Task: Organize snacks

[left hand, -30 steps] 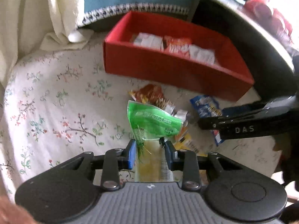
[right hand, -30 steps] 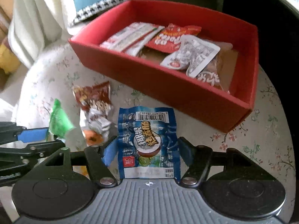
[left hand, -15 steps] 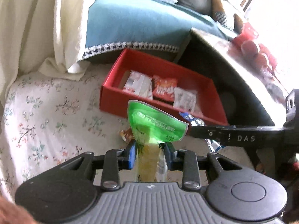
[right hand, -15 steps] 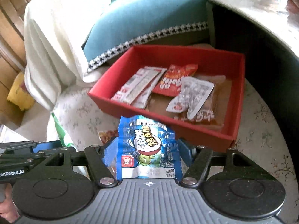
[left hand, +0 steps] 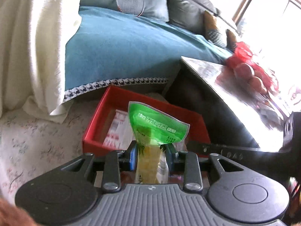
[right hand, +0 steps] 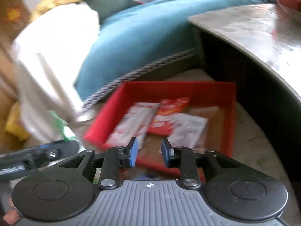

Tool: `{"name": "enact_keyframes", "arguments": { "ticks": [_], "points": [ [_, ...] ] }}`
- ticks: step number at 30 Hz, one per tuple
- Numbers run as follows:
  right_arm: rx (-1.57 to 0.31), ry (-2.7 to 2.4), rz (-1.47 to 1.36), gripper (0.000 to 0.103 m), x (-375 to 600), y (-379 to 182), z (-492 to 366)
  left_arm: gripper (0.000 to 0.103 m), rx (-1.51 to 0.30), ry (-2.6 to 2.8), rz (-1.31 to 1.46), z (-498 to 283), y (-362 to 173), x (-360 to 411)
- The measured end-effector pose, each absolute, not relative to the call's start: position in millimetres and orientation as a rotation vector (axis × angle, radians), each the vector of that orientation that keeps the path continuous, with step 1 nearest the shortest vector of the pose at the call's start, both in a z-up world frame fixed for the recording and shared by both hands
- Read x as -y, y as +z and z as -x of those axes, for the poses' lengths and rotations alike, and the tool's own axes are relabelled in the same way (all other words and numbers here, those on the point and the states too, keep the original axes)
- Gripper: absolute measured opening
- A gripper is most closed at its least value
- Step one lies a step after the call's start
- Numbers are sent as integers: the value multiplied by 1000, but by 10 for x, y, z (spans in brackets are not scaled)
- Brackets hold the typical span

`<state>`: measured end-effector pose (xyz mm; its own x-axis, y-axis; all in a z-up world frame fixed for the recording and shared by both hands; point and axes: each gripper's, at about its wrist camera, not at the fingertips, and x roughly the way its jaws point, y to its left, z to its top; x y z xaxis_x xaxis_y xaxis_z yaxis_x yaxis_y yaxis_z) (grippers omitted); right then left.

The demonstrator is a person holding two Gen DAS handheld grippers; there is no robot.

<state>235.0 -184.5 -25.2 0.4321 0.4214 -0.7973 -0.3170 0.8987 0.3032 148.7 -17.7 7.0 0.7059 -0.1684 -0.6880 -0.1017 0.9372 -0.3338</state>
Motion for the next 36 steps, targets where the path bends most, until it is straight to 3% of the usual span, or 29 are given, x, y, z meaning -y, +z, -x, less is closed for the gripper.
{"name": "enact_keyframes", "arguments": {
  "ticks": [5, 9, 17, 21, 23, 24, 27, 31, 36],
  "points": [
    [-1071, 439, -116, 39, 1763, -432, -2571, 25, -841, -26, 394, -1981, -156, 185],
    [-1092, 499, -18, 71, 1667, -414, -2364, 25, -854, -80, 387, -1968, -153, 194],
    [-1100, 735, 526, 85, 1622, -718, -1594, 25, -859, -114, 407, -1638, -99, 15],
    [-1202, 796, 602, 85, 1669, -1061, -1674, 25, -854, -114, 397, -1595, -82, 14],
    [-1214, 820, 626, 91, 1655, -1206, -1713, 25, -856, -118, 399, -1614, -91, 11],
    [-1217, 835, 633, 100, 1642, -1253, -1711, 25, -858, -121, 396, -1624, -98, 17],
    [-1193, 848, 620, 101, 1623, -1305, -1695, 25, -860, -125, 389, -1658, -118, 49],
    [-1204, 766, 541, 88, 1697, -1241, -1737, 25, -861, -127, 391, -1673, -122, 68],
    [-1203, 728, 581, 81, 1722, -1221, -1685, 25, -860, -125, 398, -1649, -113, 62]
  ]
}}
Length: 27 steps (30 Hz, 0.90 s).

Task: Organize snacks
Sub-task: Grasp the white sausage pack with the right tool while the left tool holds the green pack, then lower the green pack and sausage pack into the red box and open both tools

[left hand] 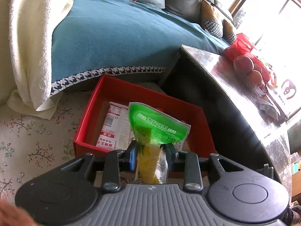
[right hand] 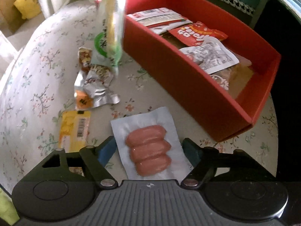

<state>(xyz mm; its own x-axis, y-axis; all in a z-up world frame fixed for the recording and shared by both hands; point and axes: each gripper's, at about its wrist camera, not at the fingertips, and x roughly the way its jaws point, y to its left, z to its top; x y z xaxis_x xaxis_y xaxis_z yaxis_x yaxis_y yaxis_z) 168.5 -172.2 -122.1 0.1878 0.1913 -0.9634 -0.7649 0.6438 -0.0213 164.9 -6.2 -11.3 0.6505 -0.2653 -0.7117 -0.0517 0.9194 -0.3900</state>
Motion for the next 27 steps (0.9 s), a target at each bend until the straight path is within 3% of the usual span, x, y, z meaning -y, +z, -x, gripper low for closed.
{"name": "enact_keyframes", "arguments": {
  "ticks": [7, 18, 27],
  "points": [
    [-1229, 657, 474, 79, 1763, -1090, -1689, 25, -859, -143, 422, -1647, -87, 21],
    [-1002, 597, 209, 79, 1948, -346, -1924, 25, -796, -174, 449, -1741, 161, 70],
    [-946, 522, 165, 79, 1787, -365, -2514, 25, -787, -159, 404, -2255, 194, 213]
  ]
}}
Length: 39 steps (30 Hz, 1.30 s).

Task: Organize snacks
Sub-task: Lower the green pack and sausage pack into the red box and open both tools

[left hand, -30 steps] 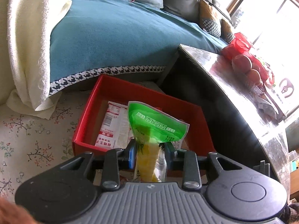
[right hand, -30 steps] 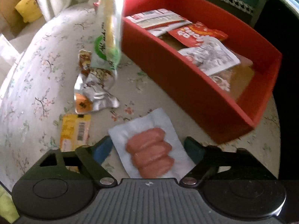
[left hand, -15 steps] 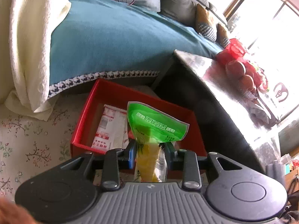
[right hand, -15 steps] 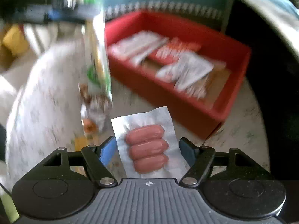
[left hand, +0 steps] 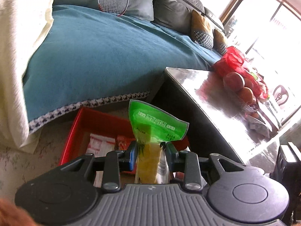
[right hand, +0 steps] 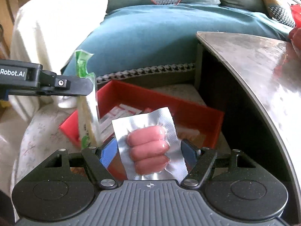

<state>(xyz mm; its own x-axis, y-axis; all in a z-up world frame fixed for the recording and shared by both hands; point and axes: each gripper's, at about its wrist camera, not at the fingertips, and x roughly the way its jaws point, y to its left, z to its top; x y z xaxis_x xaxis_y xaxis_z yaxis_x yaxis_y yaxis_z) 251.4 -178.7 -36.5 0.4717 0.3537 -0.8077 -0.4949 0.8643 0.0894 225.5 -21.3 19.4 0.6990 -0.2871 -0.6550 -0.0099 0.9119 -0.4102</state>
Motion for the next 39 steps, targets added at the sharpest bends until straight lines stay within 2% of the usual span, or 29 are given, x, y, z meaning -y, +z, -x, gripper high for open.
{"name": "enact_keyframes", "arguments": {
  "ticks": [8, 15, 21, 29, 39],
  "points": [
    [-1026, 483, 182, 79, 1685, -778, -2836, 26, -861, -100, 323, -2763, -210, 317],
    [-1075, 459, 236, 82, 1575, -1065, -2932, 26, -914, -53, 227, -2862, -485, 437],
    [-1059, 447, 222, 88, 1604, -1006, -2865, 27, -899, -29, 193, -2766, -446, 439],
    [-969, 434, 171, 97, 1598, -629, -2552, 28, -842, -11, 159, -2448, -203, 398],
    [-960, 487, 219, 100, 1458, -552, -1808, 32, -807, 3, 106, -1960, -47, 290]
  ]
}}
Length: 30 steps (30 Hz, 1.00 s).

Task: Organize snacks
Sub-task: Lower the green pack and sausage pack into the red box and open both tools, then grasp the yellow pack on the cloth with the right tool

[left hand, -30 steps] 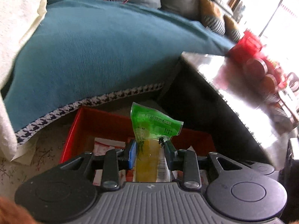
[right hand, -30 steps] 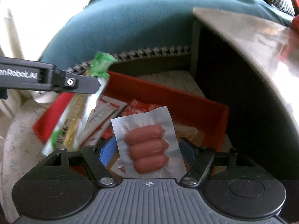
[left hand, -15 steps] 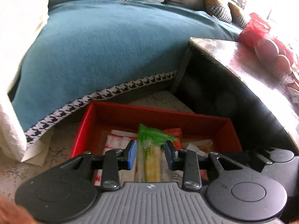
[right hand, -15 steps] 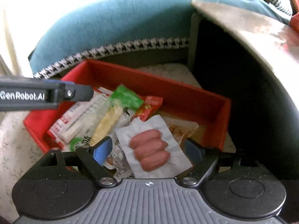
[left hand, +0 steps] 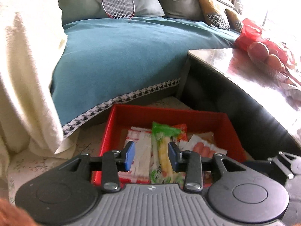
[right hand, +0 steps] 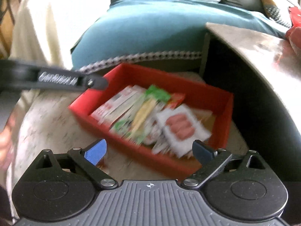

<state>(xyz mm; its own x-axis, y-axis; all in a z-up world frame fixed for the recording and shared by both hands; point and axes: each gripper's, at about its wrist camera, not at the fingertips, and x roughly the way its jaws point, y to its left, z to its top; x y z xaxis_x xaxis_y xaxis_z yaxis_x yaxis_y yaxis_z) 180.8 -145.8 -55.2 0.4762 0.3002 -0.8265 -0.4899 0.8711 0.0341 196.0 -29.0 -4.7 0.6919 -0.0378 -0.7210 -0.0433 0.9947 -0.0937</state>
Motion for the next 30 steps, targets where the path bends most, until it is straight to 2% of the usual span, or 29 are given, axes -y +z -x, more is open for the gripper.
{"name": "enact_keyframes", "arguments": {
  "ticks": [8, 14, 17, 19, 23, 24, 27, 30],
  "points": [
    [-1056, 572, 312, 101, 1288, -933, -1022, 33, -819, 14, 75, -1713, -96, 230],
    [-1121, 574, 386, 98, 1212, -1191, -848, 33, -818, 2, 66, -1629, -104, 256],
    [-1128, 574, 403, 87, 1187, -1248, -838, 33, -810, -3, 49, -1615, -87, 294],
    [-1169, 570, 406, 70, 1191, -1338, -869, 34, -809, -10, 48, -1609, -83, 305],
    [-1185, 577, 423, 72, 1200, -1394, -825, 34, -805, -9, 37, -1606, -84, 314],
    [-1186, 574, 418, 69, 1208, -1392, -822, 35, -806, -9, 36, -1606, -85, 312],
    [-1176, 582, 427, 51, 1204, -1358, -795, 36, -810, -10, 32, -1605, -96, 317],
    [-1183, 587, 412, 47, 1234, -1335, -818, 40, -816, -9, 24, -1607, -116, 326]
  ]
}}
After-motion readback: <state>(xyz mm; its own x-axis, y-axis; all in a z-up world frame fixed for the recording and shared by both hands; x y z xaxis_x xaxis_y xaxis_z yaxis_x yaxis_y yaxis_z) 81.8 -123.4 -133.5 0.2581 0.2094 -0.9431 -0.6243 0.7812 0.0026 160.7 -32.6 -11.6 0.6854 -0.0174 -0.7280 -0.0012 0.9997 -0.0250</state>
